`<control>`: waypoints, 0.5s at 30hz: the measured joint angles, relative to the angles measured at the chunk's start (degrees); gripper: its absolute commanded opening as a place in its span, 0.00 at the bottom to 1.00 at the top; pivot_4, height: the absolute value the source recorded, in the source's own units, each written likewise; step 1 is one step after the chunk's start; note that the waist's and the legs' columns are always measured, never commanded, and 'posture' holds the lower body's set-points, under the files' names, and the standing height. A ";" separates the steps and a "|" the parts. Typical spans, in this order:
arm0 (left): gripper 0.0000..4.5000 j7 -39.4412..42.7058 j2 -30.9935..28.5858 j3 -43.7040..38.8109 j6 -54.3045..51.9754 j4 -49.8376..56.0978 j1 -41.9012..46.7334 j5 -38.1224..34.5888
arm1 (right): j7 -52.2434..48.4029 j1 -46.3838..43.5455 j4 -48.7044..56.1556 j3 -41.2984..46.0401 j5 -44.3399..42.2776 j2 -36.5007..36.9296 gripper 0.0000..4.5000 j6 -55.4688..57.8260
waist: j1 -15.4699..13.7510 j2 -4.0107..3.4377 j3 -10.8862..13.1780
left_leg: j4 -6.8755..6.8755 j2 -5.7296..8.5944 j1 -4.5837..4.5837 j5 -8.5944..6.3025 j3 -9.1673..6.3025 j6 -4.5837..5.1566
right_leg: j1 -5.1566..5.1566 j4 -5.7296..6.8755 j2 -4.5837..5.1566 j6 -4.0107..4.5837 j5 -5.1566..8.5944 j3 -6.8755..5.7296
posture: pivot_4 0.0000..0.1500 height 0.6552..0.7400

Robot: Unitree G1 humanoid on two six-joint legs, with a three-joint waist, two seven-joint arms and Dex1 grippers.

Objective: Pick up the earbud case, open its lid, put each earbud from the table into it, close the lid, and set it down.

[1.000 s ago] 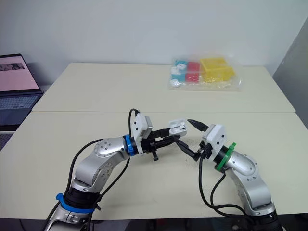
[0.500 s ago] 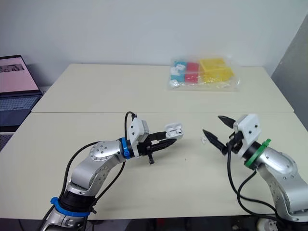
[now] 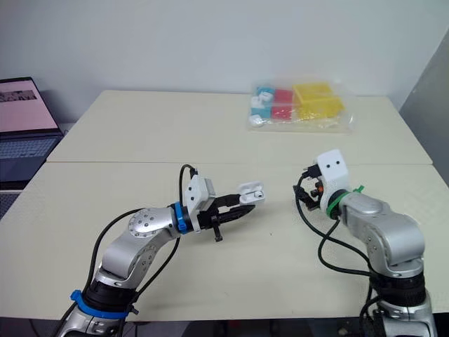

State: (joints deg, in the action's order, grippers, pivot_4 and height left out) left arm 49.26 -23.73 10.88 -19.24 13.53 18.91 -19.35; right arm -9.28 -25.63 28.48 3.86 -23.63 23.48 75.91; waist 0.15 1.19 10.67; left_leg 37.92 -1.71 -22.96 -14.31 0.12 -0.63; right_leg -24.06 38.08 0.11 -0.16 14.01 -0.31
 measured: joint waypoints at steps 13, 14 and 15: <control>0.18 -0.41 0.98 0.04 0.81 -0.31 -1.54 0.60 | 4.95 -2.27 -9.46 -5.22 7.14 -6.46 0.82 -1.37 | 0.16 -0.01 0.00 | -0.02 0.00 0.00 0.00 0.01 0.00 | -0.03 0.01 -0.03 -0.01 0.00 0.00 | 1.00 1.00; 0.18 -0.44 0.97 0.04 0.81 -0.30 -1.65 0.61 | 5.25 -2.25 -9.81 -5.22 7.43 -6.61 0.82 -1.61 | 0.16 -0.01 0.00 | -0.02 -0.01 0.00 0.00 0.01 0.00 | -0.03 0.01 -0.03 0.00 0.00 0.00 | 1.00 1.00; 0.18 -0.50 0.92 0.04 0.81 -0.27 -1.79 0.62 | 5.61 -2.17 -10.06 -5.18 8.01 -7.02 0.82 -1.96 | 0.17 -0.01 0.00 | -0.02 -0.01 0.01 0.00 0.01 0.00 | -0.03 0.01 -0.02 -0.01 -0.01 0.00 | 1.00 1.00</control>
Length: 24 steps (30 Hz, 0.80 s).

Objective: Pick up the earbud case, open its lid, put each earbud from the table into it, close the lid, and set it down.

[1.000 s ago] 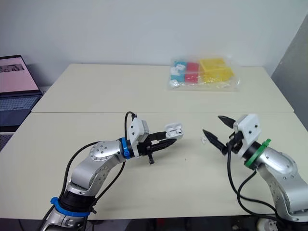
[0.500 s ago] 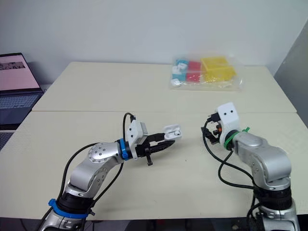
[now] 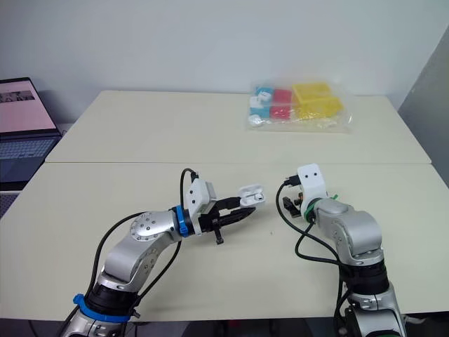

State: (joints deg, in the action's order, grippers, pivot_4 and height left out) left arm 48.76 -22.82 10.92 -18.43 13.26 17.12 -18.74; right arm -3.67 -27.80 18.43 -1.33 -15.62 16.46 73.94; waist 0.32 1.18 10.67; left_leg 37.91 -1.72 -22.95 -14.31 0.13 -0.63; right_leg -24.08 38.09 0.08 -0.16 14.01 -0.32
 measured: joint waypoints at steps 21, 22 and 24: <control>0.18 -0.66 -0.08 0.00 0.00 0.04 -0.56 0.01 | 0.94 2.65 -1.45 0.20 3.38 -2.62 0.10 -3.24 | -0.12 -0.01 -0.02 | 0.01 0.00 0.02 0.00 -0.02 0.00 | 0.04 -0.01 0.02 0.00 0.00 -0.04 | 1.00 1.00; 0.18 -0.68 -0.08 0.00 0.00 0.04 -0.56 0.01 | 0.86 2.77 -1.20 0.15 3.47 -2.56 0.10 -3.22 | -0.12 -0.01 -0.02 | 0.00 0.00 0.01 0.00 -0.03 0.00 | 0.04 -0.02 0.02 0.00 0.00 -0.04 | 1.00 1.00; 0.18 -0.75 -0.07 0.00 0.00 0.04 -0.55 0.01 | 0.70 2.82 -1.03 0.12 3.52 -2.46 0.10 -3.18 | -0.13 -0.01 -0.02 | 0.00 0.00 0.01 0.00 -0.03 0.00 | 0.04 -0.04 0.02 -0.01 0.00 -0.04 | 1.00 1.00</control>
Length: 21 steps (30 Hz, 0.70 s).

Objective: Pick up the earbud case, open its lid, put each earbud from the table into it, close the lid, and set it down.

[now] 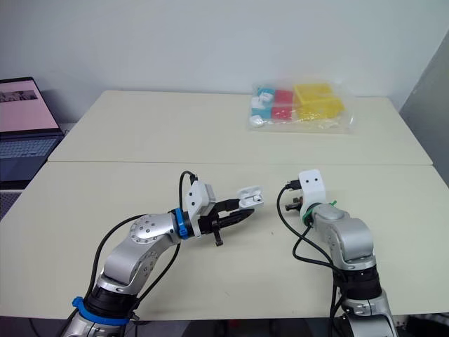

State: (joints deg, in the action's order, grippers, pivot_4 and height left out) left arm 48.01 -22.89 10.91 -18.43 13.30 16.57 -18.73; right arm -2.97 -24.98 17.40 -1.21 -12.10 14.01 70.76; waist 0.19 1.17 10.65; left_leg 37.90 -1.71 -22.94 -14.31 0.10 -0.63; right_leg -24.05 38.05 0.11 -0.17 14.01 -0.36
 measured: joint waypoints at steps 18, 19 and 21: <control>0.18 0.40 -1.88 -0.09 -0.16 0.43 0.36 -0.10 | -50.03 0.99 -1.80 -10.12 -4.81 36.20 0.10 -31.05 | 0.16 -0.03 0.06 | -0.04 0.06 0.01 -0.01 0.05 0.01 | 0.00 -0.13 -0.08 -0.01 0.02 -0.09 | 1.00 1.00; 0.18 0.47 -1.88 -0.02 -0.16 0.47 0.40 -0.11 | -53.27 1.38 -2.71 -10.87 -4.71 37.71 0.10 -34.15 | 0.18 -0.03 0.07 | -0.04 0.07 0.02 -0.01 0.05 0.01 | -0.01 -0.11 -0.08 -0.01 0.02 -0.08 | 1.00 1.00; 0.18 0.67 -2.14 0.01 -0.17 0.79 0.43 -0.12 | -64.13 2.56 -7.48 -13.58 -2.52 43.30 0.10 -47.01 | 0.12 -0.04 0.08 | -0.03 0.06 0.04 -0.01 0.06 0.02 | 0.00 -0.11 -0.08 -0.01 0.02 -0.15 | 1.00 1.00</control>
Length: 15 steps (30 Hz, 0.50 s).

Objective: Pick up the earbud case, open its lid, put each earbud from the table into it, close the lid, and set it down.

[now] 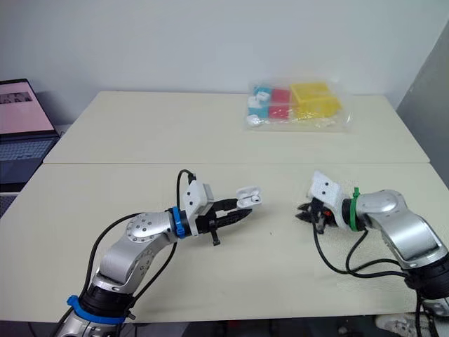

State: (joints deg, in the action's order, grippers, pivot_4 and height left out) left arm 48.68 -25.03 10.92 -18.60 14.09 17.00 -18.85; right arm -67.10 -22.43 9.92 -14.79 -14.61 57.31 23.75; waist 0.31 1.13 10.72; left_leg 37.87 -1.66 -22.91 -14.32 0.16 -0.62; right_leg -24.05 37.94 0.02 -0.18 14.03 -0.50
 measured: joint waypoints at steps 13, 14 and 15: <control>0.18 0.36 -1.82 -0.08 -1.60 3.38 -1.97 -0.17 | -17.43 -5.43 -24.18 -3.83 11.60 1.20 0.10 -25.80 | 0.12 0.02 0.00 | 0.07 -0.05 0.10 0.01 0.01 -0.01 | 0.07 0.11 0.01 0.02 -0.02 0.13 | 1.00 1.00; 0.18 0.33 -1.81 -0.08 -1.81 3.62 -1.99 -0.18 | -17.55 -5.57 -24.38 -3.83 11.83 0.97 0.10 -25.65 | 0.13 0.03 0.00 | 0.08 -0.05 0.19 0.01 0.01 -0.01 | 0.16 0.11 0.02 0.03 -0.02 0.13 | 1.00 1.00; 0.18 0.29 -1.81 -0.08 -2.10 3.80 -2.03 -0.21 | -17.64 -5.62 -24.53 -3.81 12.07 0.75 0.10 -25.49 | 0.13 0.03 0.00 | 0.08 -0.06 0.33 0.01 0.01 -0.01 | 0.32 0.08 0.02 0.02 -0.02 0.13 | 1.00 1.00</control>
State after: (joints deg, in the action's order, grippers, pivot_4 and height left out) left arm 48.97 -26.84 10.85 -20.70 17.88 14.97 -19.05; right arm -84.74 -28.05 -14.61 -18.60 -2.54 58.06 -1.74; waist 0.44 1.17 10.72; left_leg 37.96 -1.72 -22.57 -14.31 0.16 -0.63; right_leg -23.73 38.02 0.04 -0.16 14.00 -0.38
